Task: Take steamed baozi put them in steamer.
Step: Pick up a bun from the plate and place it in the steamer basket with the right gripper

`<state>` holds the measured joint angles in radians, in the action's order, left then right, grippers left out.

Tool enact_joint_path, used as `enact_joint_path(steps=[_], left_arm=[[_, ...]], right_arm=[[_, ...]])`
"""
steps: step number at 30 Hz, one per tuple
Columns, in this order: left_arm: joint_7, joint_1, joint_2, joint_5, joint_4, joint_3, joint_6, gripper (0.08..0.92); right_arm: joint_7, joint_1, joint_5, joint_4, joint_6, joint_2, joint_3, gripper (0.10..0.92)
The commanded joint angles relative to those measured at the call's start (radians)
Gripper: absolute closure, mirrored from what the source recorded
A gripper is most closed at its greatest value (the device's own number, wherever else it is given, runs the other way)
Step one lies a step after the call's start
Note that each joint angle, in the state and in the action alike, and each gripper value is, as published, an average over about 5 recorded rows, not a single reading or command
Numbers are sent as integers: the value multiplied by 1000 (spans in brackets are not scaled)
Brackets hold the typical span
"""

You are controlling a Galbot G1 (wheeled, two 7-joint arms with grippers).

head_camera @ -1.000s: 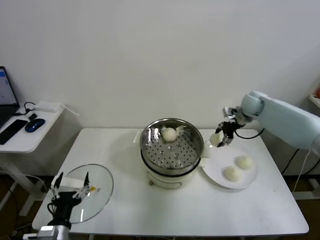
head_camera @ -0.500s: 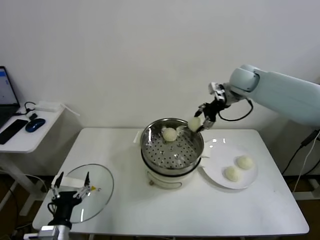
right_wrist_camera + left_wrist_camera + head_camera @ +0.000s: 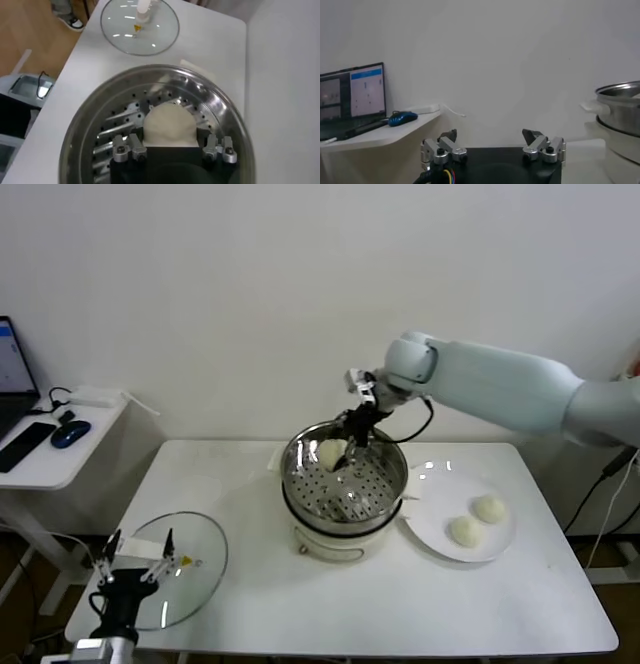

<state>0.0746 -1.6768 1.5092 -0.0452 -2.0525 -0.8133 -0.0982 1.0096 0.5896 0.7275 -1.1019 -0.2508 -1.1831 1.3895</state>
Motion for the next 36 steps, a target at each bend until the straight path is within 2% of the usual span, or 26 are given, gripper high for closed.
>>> enact_joint_path(steps=[1, 12, 29, 32, 36], left_arm=[[0, -5, -8, -6, 8, -5, -4, 177], [1, -5, -11, -8, 11, -4, -6, 177], [0, -12, -12, -9, 11, -4, -11, 177], [0, -15, -11, -10, 11, -4, -13, 177], [0, -19, -12, -13, 11, -5, -15, 177]], right_arm=[[1, -106, -69, 109, -8, -123, -25, 346], [10, -132, -102, 176, 4, -149, -45, 347], [5, -145, -123, 185, 10, -151, -61, 343], [6, -144, -124, 184, 12, -149, -64, 312], [10, -137, -119, 174, 13, -139, -76, 227]])
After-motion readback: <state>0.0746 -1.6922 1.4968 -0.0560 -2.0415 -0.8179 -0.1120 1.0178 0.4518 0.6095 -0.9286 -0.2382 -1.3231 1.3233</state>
